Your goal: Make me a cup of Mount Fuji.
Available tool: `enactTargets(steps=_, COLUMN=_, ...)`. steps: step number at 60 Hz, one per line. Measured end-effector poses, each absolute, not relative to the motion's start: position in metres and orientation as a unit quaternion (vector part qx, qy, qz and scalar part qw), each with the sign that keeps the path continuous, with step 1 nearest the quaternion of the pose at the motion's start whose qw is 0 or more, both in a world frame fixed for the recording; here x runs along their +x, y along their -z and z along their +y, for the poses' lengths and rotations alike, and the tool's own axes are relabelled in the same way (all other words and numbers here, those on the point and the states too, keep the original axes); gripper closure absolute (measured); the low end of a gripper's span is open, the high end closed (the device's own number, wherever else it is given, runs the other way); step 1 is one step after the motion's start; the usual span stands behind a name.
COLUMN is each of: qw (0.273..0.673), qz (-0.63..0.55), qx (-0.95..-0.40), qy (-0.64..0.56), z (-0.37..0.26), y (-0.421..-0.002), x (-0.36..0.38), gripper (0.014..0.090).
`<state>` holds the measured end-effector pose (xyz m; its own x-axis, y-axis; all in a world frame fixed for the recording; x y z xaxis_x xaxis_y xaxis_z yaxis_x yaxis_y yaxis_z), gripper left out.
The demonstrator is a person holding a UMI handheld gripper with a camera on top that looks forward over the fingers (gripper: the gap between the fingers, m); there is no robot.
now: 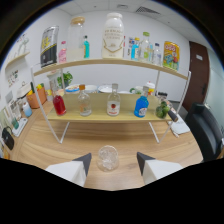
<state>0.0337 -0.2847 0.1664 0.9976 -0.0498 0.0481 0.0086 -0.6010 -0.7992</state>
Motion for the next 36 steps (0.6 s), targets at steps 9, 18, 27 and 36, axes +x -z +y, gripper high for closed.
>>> enactTargets(steps=9, qw=0.448, qz=0.018, qx=-0.893, qy=0.037, z=-0.296, y=-0.162, x=0.031, gripper=0.0202)
enactTargets(steps=18, qw=0.461, qz=0.026, qx=-0.886, qy=0.03, z=-0.309, y=-0.165, x=0.017, gripper=0.0199)
enactTargets(steps=27, qw=0.511, qz=0.029, qx=-0.859, qy=0.013, z=-0.304, y=-0.185, x=-0.007, gripper=0.0195)
enactTargets(steps=36, qw=0.573, qz=0.027, qx=-0.819, qy=0.006, z=-0.269, y=-0.214, x=-0.029, gripper=0.0199)
